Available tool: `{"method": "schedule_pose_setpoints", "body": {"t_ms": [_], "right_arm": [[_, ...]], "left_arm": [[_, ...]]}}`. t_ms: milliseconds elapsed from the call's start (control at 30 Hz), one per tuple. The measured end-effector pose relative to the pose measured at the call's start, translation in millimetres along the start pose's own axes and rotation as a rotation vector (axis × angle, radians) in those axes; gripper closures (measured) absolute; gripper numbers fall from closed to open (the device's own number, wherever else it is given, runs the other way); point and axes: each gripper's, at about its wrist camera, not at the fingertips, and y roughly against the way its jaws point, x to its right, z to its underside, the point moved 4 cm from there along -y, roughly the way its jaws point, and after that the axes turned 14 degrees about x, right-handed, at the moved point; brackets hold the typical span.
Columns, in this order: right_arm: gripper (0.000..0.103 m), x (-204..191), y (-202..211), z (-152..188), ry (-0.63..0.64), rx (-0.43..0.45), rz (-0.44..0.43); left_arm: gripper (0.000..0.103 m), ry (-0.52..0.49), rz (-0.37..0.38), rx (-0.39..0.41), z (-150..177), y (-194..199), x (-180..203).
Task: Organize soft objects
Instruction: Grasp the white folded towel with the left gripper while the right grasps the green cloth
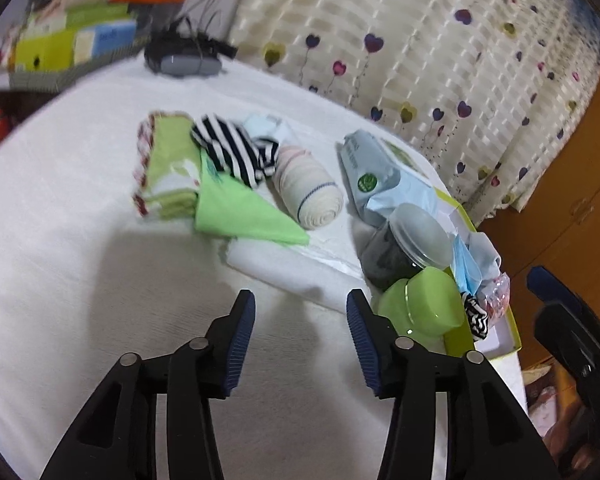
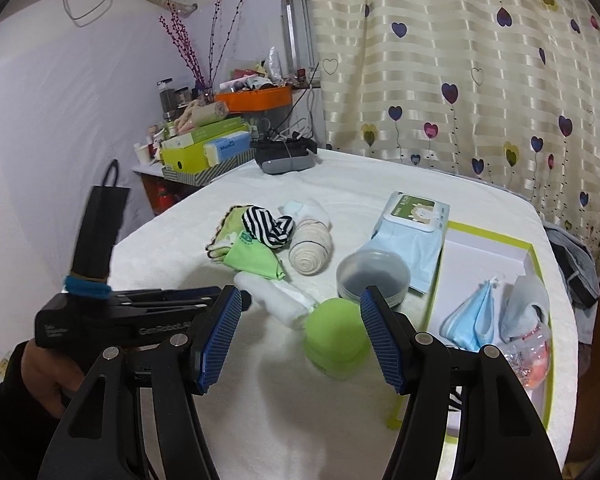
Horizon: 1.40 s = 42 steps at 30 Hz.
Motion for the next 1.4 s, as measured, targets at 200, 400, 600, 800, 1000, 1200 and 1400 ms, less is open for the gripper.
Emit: {"method": "schedule_pose_setpoints", "body": {"t_ms": [200,400,600,800,1000,1200,1400], "right_arm": [[0.040,6,-4,0,-0.001,-0.005,0.010],[0.040,9,-8,-2,-0.006,-0.007,0.005],[0.040,12,-13,-3,-0.011,-0.008,0.002],[0.040,10,-21,-4,-0.002,-0.013,-0.005],[0.040,-8,-34,-7,0.021,-0.026,-0.044],[0.040,-42,-61,-6,0.057,-0.065,-0.099],[0.040,-64,-104,4,0.096,-0.150,-0.106]], "left_arm": [[0.053,0.079,-0.013,-0.027,1,-24,-1],[0.051,0.132,-0.045,-0.042,-1,-42,-2],[0.072,0.119,-0.096,-0.023,-4,-48,-5],[0.081,0.124,-0.084,-0.008,-4,-32,-17],[0.083,0.116,-0.104,0.029,-3,2,-40],[0.083,0.134,-0.141,0.062,-3,28,-70],[0.082,0.154,-0.155,0.091,-9,39,-93]]}}
